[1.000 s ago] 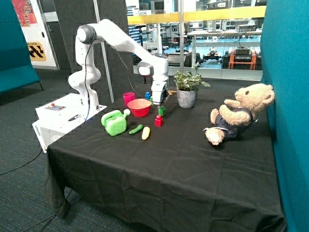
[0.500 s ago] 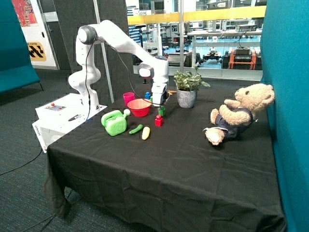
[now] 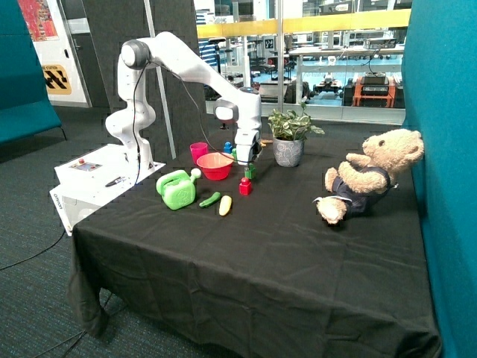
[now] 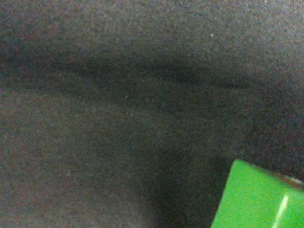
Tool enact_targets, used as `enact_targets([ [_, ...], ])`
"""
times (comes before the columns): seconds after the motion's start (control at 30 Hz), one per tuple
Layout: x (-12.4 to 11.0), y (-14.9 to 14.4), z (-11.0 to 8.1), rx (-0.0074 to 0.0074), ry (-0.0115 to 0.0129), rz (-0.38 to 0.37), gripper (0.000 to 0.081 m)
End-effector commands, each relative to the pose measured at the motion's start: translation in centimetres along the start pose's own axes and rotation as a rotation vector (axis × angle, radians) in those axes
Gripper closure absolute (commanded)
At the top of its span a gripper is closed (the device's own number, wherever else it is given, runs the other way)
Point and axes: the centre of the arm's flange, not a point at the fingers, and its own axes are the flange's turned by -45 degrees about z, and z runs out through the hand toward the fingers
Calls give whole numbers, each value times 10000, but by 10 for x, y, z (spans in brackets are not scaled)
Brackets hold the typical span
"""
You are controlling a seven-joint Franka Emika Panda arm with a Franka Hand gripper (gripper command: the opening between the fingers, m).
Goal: Stack green blocks
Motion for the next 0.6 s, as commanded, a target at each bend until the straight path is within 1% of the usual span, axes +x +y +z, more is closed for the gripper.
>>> enact_targets([
  [0.0,4,0,0,11,-12,86,807],
  [0.57,0,11,1,11,-12,488,808],
])
